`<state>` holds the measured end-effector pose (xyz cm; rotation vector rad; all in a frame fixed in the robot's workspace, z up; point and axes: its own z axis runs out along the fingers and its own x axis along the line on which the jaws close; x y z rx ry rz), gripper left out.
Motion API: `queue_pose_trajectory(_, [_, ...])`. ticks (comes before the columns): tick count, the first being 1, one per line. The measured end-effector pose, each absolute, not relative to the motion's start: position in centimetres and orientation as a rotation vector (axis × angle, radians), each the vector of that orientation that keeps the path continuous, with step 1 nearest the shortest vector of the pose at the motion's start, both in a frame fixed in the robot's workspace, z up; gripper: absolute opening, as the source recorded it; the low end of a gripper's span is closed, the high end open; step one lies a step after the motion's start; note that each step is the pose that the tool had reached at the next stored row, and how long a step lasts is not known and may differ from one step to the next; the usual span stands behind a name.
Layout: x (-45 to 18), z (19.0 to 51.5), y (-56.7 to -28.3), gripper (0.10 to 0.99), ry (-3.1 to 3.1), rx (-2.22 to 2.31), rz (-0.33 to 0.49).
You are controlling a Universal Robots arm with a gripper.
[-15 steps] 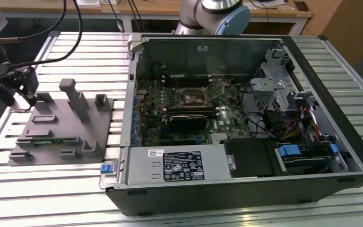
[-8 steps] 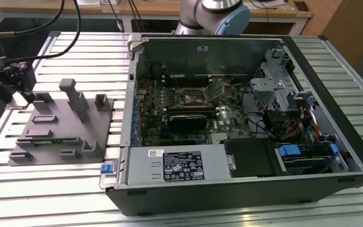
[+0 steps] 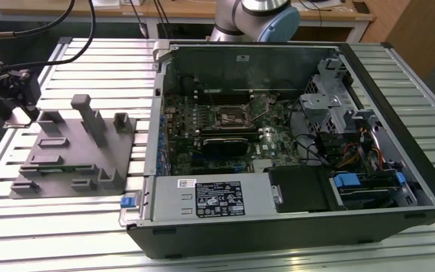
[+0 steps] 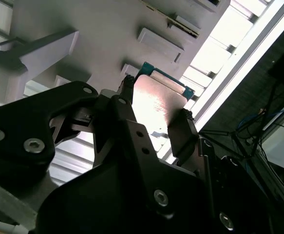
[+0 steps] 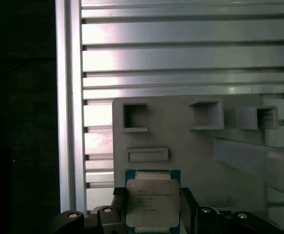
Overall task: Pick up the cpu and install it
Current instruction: 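Pick up the cpu and move it towards the insertion slot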
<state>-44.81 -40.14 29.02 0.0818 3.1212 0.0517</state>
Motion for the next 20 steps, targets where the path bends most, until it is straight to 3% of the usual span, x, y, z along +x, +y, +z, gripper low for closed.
queue_pose_trajectory(20, [-44.8, 30.8, -40.1, 0.533, 3.119, 0.082, 0.052])
